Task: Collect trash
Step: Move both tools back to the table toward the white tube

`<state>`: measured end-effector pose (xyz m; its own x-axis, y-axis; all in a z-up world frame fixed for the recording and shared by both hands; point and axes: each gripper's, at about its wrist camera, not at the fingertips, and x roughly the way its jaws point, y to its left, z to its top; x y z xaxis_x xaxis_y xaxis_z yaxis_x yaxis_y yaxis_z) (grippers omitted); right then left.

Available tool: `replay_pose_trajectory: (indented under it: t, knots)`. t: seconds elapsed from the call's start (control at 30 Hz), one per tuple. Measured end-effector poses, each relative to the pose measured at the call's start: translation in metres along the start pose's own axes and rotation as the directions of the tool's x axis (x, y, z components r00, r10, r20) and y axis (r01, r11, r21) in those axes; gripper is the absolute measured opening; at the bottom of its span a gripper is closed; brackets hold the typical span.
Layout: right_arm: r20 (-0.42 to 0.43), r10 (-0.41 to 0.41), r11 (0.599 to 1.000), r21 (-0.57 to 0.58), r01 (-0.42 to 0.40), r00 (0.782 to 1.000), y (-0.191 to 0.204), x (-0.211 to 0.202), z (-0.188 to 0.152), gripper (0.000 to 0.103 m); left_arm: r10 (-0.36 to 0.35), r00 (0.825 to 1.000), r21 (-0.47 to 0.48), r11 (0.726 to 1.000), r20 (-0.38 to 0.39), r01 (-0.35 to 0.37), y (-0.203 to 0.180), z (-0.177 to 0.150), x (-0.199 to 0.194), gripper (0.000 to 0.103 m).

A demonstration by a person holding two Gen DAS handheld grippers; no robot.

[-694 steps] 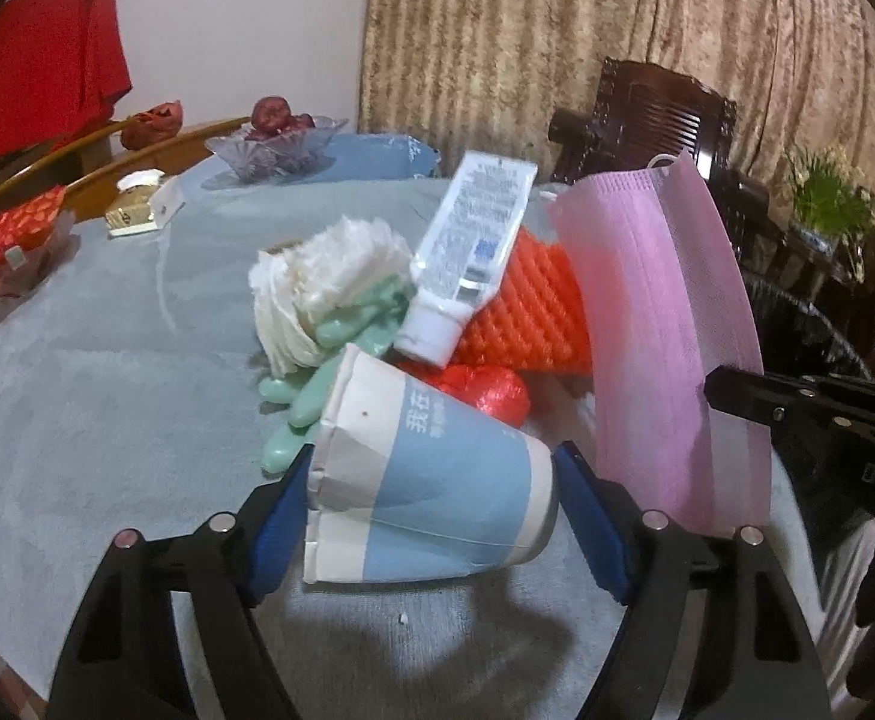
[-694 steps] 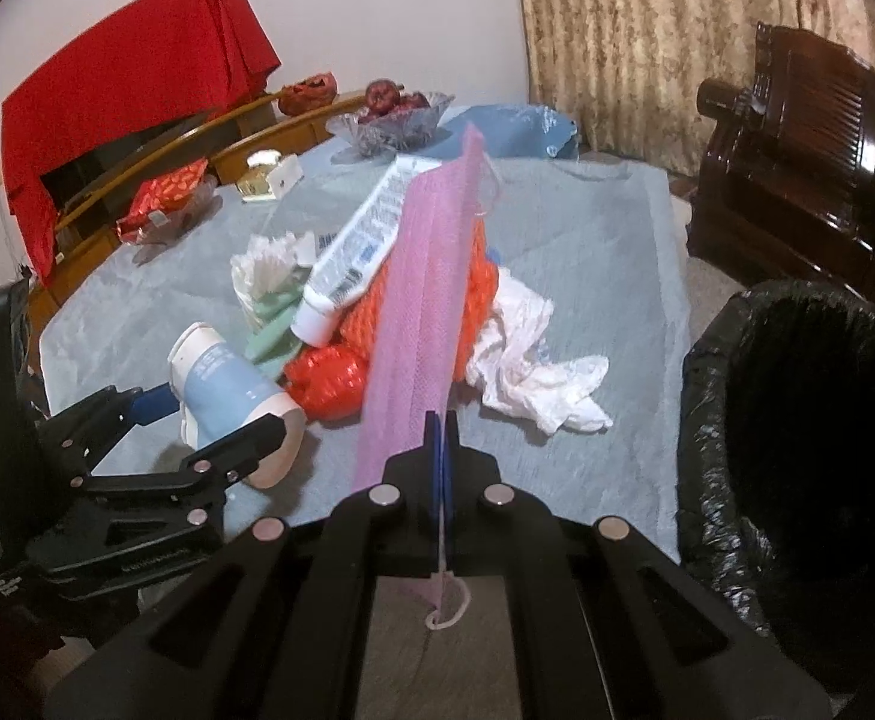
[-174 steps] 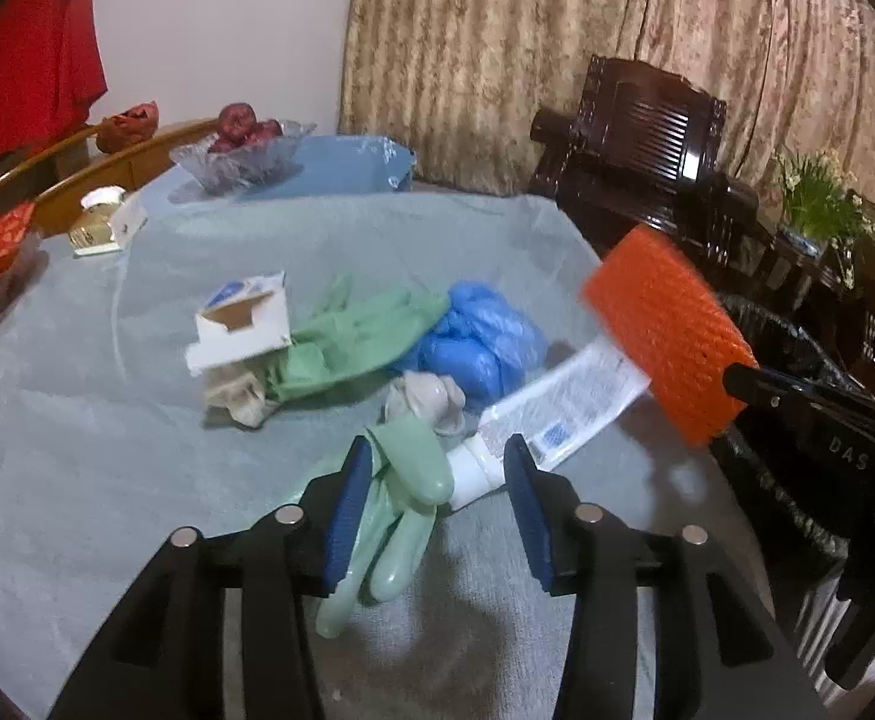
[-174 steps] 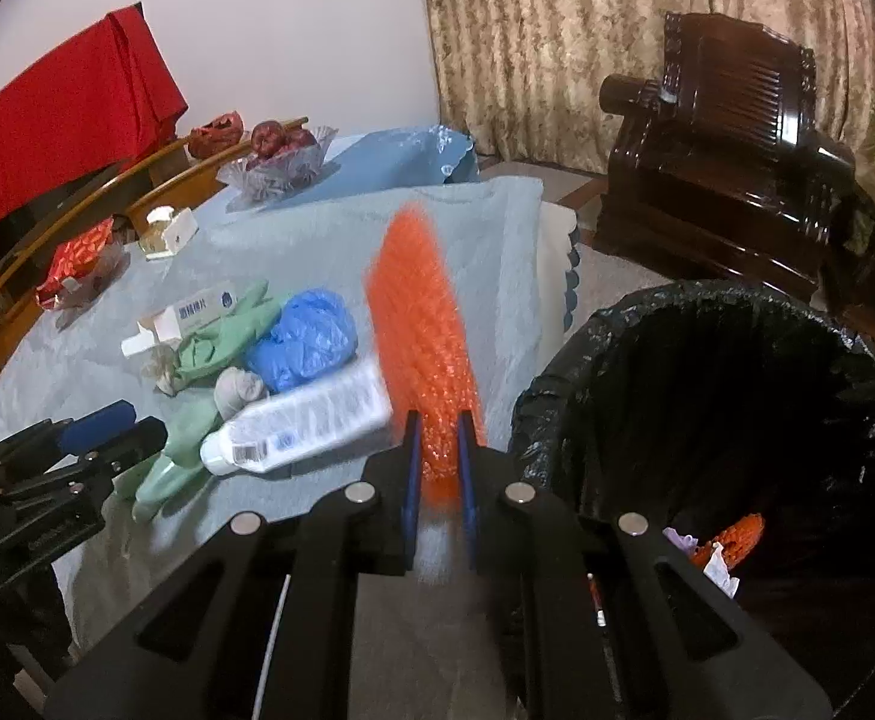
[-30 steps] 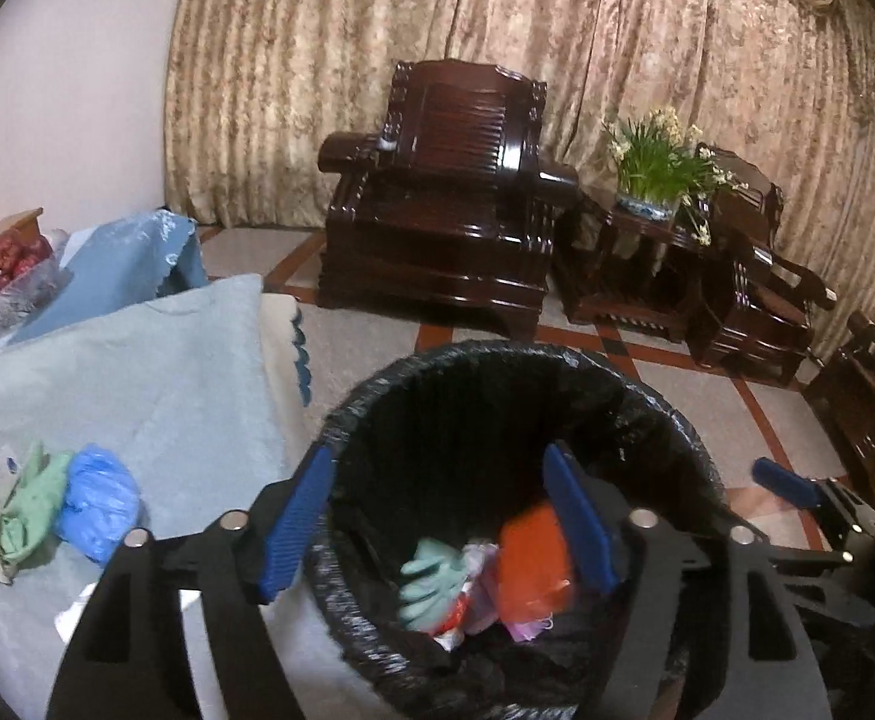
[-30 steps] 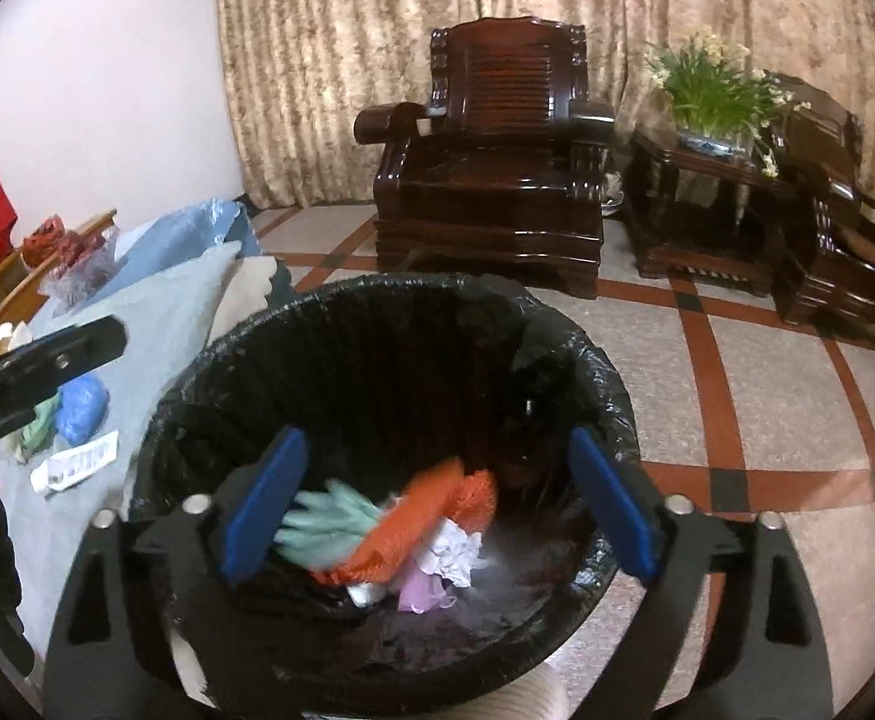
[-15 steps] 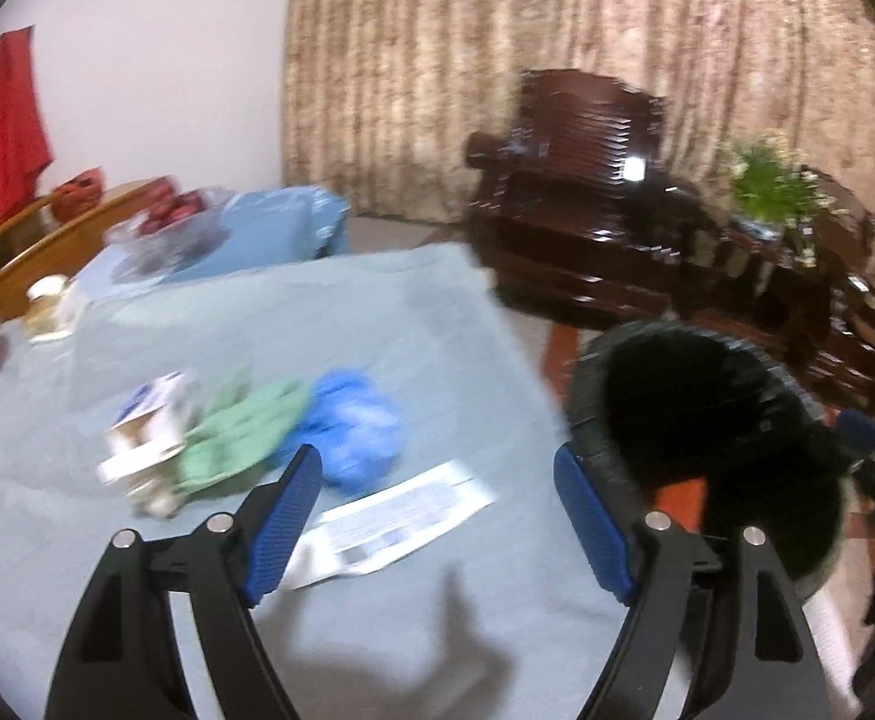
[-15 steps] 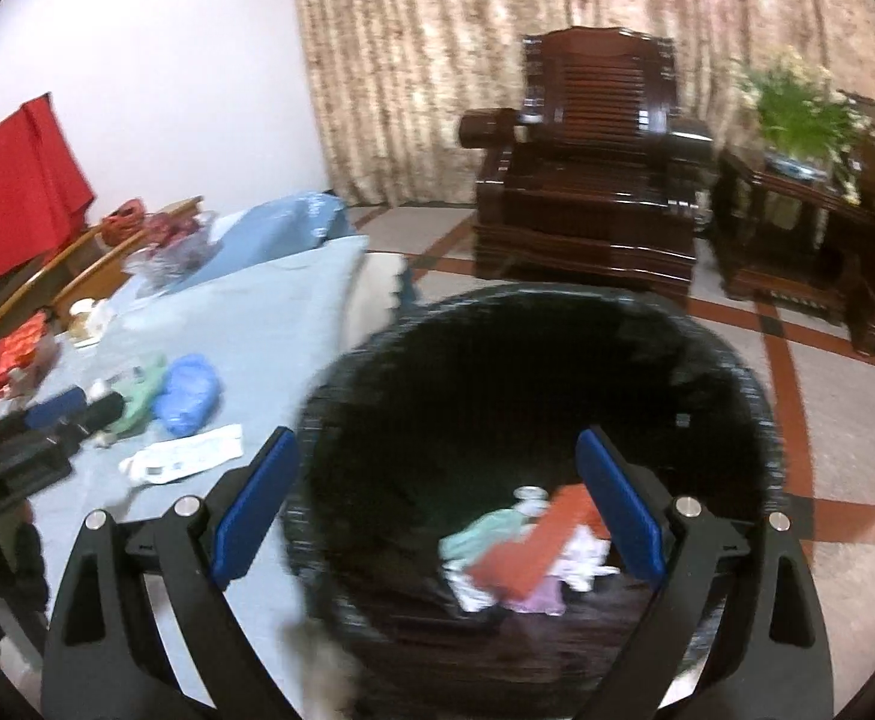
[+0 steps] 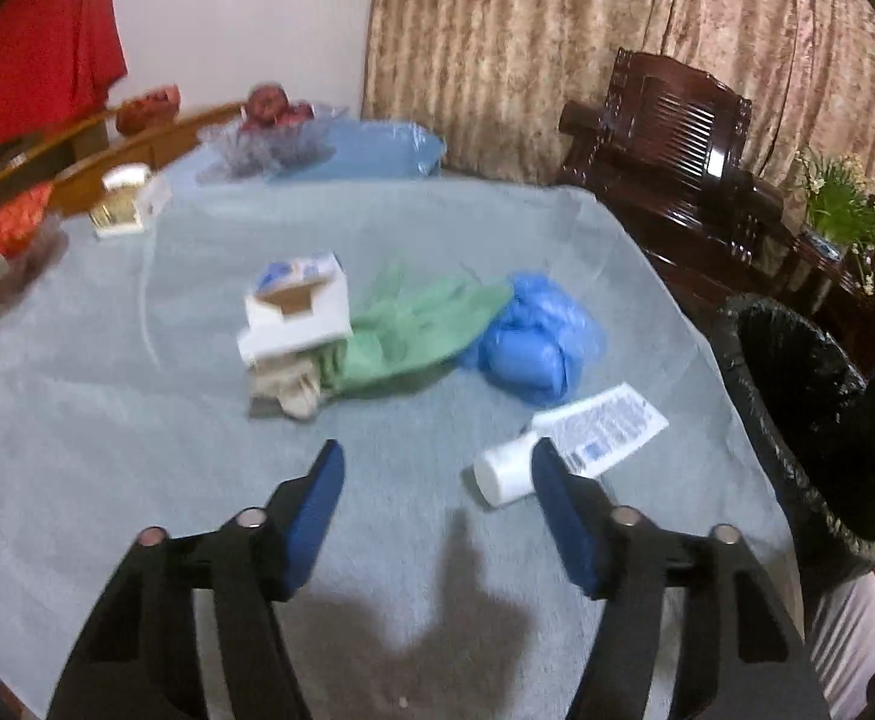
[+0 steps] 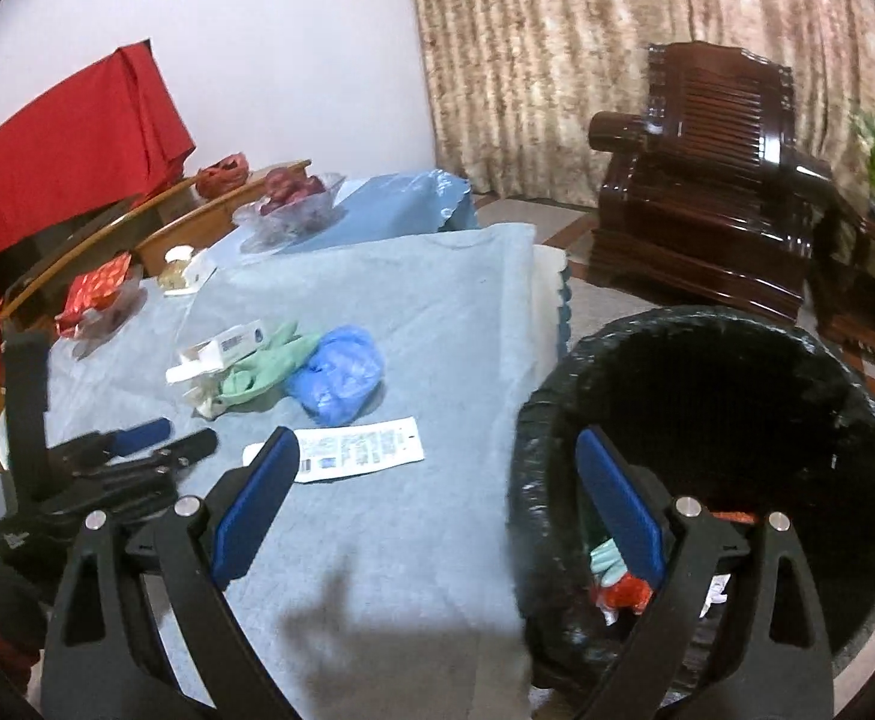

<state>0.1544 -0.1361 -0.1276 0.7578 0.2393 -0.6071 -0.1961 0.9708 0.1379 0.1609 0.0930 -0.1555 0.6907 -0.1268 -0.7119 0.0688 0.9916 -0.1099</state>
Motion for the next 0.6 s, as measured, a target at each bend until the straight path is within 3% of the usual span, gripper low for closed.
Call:
replay_pose_trajectory:
  t: [0.47, 0.6]
  knots:
    - [-0.045, -0.045, 0.999, 0.002, 0.045, 0.998, -0.011, 0.010, -0.014, 0.091, -0.101, 0.990, -0.013, 0.995, -0.100, 0.100, -0.023, -0.011, 0.035, 0.023]
    - [-0.051, -0.047, 0.999, 0.004, 0.047, 0.998, -0.013, 0.012, -0.017, 0.091, -0.130, 0.986, -0.018, 0.991, -0.102, 0.129, -0.028, -0.012, 0.035, 0.022]
